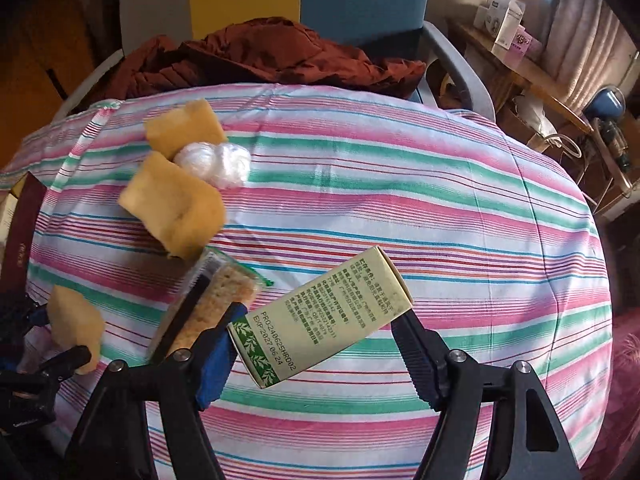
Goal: Organize objects
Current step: 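Grasp the green-white medicine box with the right tool while the left holds the sponge, then carry sponge and medicine box into the gold tray and release both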
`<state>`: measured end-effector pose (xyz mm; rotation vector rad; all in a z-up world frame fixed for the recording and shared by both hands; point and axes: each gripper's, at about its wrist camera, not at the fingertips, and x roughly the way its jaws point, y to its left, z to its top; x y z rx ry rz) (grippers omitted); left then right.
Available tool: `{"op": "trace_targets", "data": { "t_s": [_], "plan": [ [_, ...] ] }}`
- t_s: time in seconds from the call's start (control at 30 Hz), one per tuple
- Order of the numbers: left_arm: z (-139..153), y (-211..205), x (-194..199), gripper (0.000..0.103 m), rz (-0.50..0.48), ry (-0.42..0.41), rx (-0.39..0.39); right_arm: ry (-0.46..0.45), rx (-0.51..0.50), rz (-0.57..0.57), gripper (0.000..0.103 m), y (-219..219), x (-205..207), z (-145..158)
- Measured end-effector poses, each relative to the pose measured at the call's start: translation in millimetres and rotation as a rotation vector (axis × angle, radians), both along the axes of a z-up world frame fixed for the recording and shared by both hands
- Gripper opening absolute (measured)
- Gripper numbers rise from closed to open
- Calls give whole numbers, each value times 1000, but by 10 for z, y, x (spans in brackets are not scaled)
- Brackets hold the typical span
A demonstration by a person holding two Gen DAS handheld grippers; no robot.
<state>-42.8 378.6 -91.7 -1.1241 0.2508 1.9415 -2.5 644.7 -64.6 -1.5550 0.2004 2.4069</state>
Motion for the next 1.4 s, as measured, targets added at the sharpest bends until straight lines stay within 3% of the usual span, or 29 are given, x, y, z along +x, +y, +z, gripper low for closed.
{"op": "trace_targets", "data": {
  "t_s": [0.17, 0.37, 0.63, 1.03, 1.27, 1.4],
  "plan": [
    [379, -322, 147, 59, 20, 82, 38, 86, -2, 14, 74, -531, 9, 281],
    [757, -817, 250, 59, 86, 180, 68, 156, -41, 58, 74, -1112, -85, 399],
    [982, -1547, 249, 59, 202, 216, 97, 235, -142, 121, 74, -1880, -129, 449],
    [1047, -2899, 85, 59, 484, 186, 141, 287, -258, 269, 74, -2973, -223, 511],
    [831, -3683, 16, 59, 651, 125, 144, 279, -281, 412, 74, -3688, -351, 505],
    [701, -3871, 23, 59, 684, 79, 162, 259, -275, 512, 74, -4064, -366, 460]
  ]
}}
